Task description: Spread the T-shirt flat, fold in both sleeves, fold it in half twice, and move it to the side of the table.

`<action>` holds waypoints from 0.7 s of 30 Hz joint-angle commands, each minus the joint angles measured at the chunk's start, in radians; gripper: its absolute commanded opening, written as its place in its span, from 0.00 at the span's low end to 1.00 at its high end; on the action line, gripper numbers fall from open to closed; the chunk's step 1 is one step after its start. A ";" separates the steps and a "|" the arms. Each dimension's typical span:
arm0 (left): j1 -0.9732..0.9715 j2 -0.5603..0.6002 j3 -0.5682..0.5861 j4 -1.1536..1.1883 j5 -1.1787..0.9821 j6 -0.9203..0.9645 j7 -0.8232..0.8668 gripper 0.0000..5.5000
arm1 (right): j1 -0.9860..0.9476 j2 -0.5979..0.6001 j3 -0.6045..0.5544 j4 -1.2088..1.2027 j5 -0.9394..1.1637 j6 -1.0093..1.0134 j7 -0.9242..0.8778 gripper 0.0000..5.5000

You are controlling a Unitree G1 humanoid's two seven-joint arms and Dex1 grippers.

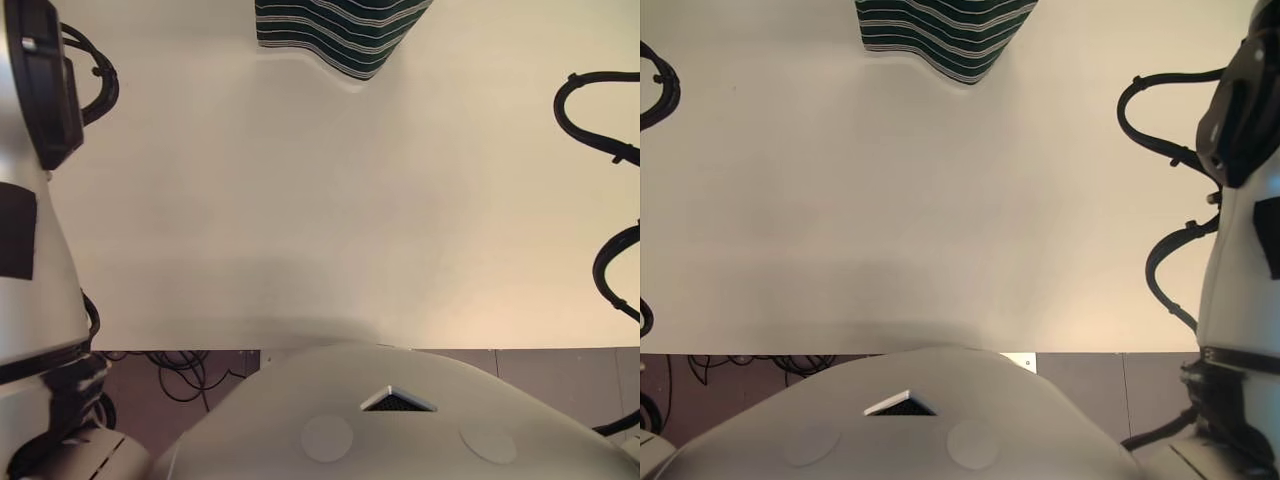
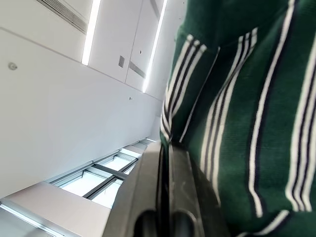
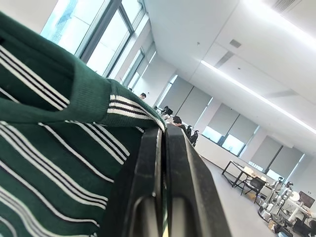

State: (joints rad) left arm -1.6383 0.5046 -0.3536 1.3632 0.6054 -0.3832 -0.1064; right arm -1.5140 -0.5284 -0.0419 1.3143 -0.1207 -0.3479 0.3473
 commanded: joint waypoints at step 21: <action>1.146 0.360 0.355 -1.196 -1.244 0.460 -1.450 0.01 | 1.502 -0.246 -0.179 -1.450 0.770 0.160 1.033 0.00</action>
State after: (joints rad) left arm -1.2945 0.5045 -0.0075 1.0970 -0.0376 -0.4482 -0.9611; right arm -0.7702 -0.5702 -0.1686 0.5389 0.3672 -0.3660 1.0473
